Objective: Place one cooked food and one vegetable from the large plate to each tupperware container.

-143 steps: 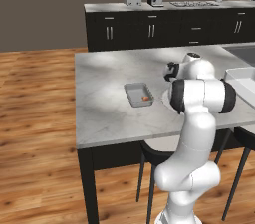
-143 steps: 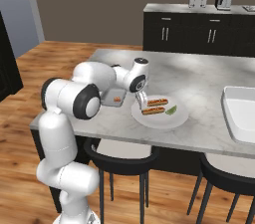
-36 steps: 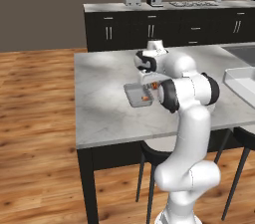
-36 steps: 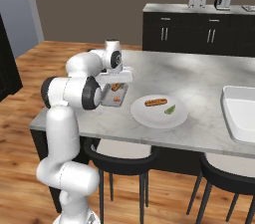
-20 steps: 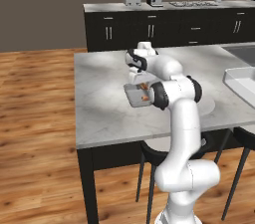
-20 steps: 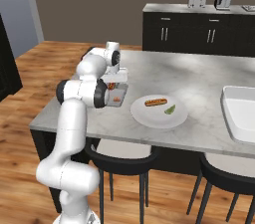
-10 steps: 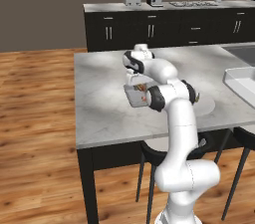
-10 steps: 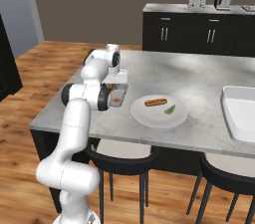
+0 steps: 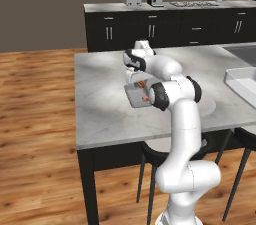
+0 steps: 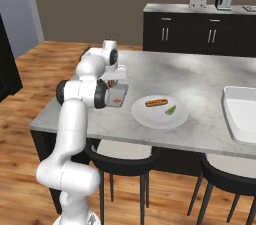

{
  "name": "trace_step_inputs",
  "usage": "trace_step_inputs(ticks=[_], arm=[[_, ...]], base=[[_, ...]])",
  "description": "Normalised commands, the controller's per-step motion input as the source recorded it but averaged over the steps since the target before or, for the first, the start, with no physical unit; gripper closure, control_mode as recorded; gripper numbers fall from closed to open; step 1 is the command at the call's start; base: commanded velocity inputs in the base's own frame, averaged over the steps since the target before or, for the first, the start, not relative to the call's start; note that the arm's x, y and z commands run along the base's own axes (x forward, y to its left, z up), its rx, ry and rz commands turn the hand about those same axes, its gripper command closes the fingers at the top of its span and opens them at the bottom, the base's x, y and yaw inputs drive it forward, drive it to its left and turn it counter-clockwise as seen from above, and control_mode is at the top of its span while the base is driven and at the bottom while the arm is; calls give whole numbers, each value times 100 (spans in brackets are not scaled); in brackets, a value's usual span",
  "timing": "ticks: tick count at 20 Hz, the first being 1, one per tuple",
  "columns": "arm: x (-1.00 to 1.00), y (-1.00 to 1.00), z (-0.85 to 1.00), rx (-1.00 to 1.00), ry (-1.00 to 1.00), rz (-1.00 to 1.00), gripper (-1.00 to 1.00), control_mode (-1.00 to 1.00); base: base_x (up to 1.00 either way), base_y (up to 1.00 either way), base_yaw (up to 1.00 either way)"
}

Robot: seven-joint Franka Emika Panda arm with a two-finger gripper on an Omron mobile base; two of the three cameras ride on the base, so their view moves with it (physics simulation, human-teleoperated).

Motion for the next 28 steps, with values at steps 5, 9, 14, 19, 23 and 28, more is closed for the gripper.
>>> trace_step_inputs(ticks=[5,9,14,19,23,28], arm=[[15,3,-25,0,-25,-8,100,-100],[49,0,0,0,1,-7,100,-100],[47,0,0,0,17,0,100,-100],[28,0,-2,0,7,0,100,-100],[1,3,0,0,0,0,100,-100],[-10,1,-12,0,0,-1,100,-100]], base=[[0,0,0],[0,0,0],[0,0,0],[0,0,0],[0,0,0],[0,0,0]])
